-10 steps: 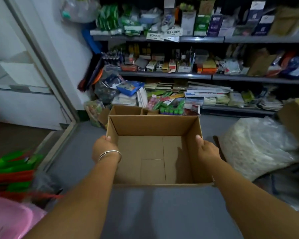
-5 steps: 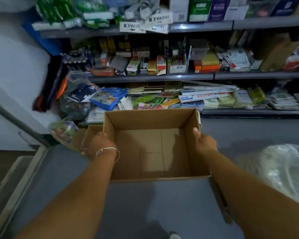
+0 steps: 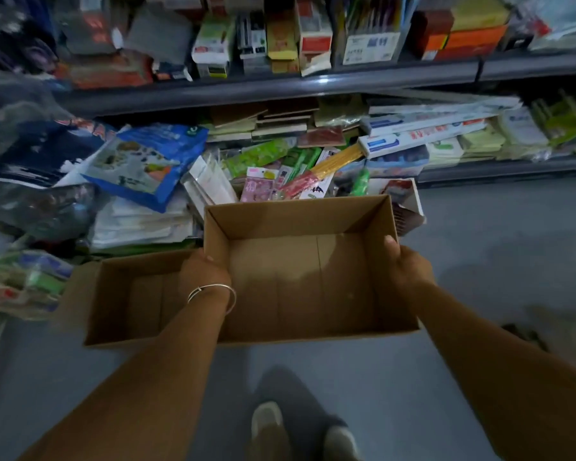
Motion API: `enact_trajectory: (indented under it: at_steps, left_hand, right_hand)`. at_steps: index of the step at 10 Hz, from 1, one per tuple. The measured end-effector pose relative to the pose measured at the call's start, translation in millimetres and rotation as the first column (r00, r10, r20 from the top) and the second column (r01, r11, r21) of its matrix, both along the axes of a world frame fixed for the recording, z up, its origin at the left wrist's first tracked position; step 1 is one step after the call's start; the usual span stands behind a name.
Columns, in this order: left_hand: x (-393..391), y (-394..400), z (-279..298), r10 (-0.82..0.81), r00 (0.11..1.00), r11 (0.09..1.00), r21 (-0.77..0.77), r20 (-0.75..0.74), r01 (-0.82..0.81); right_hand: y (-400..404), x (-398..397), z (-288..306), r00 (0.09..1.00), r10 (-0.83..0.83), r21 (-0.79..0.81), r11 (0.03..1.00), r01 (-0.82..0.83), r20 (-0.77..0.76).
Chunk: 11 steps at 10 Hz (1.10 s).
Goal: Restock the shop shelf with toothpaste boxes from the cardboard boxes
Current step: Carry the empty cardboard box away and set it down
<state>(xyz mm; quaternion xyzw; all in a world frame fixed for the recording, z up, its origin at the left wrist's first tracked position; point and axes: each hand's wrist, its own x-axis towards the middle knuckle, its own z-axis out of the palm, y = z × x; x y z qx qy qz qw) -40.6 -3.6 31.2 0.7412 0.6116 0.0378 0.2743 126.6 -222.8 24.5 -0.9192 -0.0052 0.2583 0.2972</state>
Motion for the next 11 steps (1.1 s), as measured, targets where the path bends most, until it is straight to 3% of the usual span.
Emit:
enact_trajectory:
  at_steps: [3, 6, 9, 10, 11]
  left_hand:
    - [27, 40, -134, 0.000, 0.999, 0.999, -0.043, -0.040, -0.002]
    - [35, 39, -187, 0.069, 0.996, 0.996, -0.045, -0.063, -0.072]
    - [34, 37, -175, -0.026, 0.987, 0.999, -0.051, -0.161, 0.018]
    - [42, 25, -130, -0.201, 0.952, 0.978, 0.012, -0.229, 0.209]
    - [47, 17, -89, -0.398, 0.881, 0.902, 0.069, -0.256, 0.427]
  right_hand:
    - [37, 27, -127, 0.998, -0.041, -0.010, 0.999, 0.041, -0.057]
    - [40, 34, -182, 0.998, -0.033, -0.036, 0.999, 0.030, -0.062]
    - [40, 31, -162, 0.996, 0.052, -0.013, 0.998, -0.053, -0.069]
    - [42, 29, -125, 0.979, 0.204, -0.105, 0.974, -0.203, -0.002]
    - [39, 28, -82, 0.928, 0.353, -0.202, 0.924, -0.326, 0.119]
